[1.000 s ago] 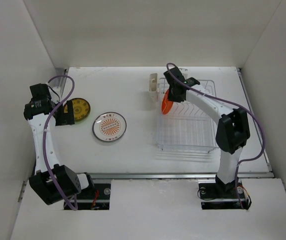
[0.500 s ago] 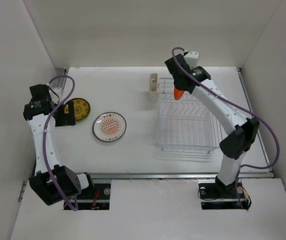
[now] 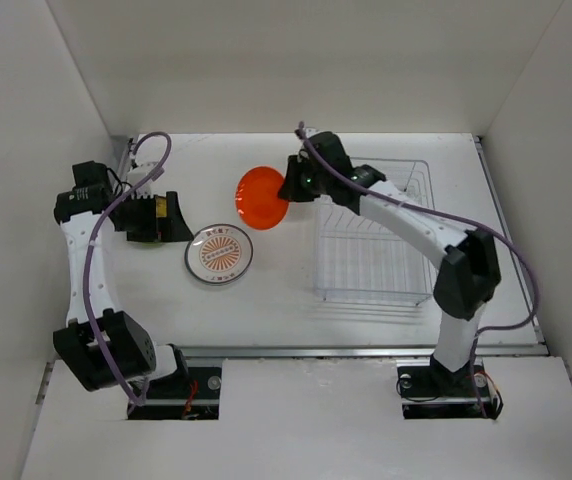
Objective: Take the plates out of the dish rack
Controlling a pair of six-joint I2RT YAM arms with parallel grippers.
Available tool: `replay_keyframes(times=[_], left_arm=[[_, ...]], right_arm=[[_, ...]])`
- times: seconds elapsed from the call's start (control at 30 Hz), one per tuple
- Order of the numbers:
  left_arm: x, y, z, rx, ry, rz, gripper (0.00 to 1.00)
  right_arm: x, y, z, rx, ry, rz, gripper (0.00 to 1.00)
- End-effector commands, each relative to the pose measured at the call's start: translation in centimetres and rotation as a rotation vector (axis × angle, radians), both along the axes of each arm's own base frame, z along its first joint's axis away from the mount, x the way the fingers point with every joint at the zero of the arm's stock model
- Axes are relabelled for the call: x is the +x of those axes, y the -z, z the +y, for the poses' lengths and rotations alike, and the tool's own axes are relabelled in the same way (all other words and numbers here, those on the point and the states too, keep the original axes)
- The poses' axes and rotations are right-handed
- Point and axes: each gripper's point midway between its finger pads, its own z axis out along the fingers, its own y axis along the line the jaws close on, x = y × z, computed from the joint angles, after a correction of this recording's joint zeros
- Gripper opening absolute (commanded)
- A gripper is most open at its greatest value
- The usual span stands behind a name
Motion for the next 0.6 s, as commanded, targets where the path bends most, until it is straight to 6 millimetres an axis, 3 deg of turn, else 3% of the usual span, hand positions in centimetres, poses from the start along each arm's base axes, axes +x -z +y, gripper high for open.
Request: replay_keyframes(times=[0.0, 0.1, 0.13, 0.37, 0.47, 0.57], left_arm=[[0.8, -1.8, -3.5, -0.211, 0.133, -0.062, 0.97], [2.5, -0.1, -3.8, -0.235, 0.125, -0.025, 0.96], [3.6, 1.0, -3.5, -0.218, 0.112, -0.022, 0.96], [6.9, 4.1, -2.6, -0.252, 0.000, 0.069, 0.96], [7.9, 3.9, -2.8, -0.288, -0.022, 0.068, 0.95], [8.0, 3.6, -3.4, -0.336, -0.008, 0.068, 0.81]], right_arm=[[-1.0, -4.9, 7.4, 0.279, -0.266, -0.090, 0.00], [-1.5, -4.6, 9.6, 0.347, -0.349, -0.082, 0.00], [-2.1, -5.4, 10.0, 0.387, -0.380, -0.073, 0.00], [-3.6, -2.4, 12.1, 0.521, -0.420, 0.022, 0.00], [-4.5, -0.8, 13.2, 0.516, -0.440, 0.058, 0.00], [-5.2, -0.1, 14.3, 0.518, -0.464, 0.084, 0.00]])
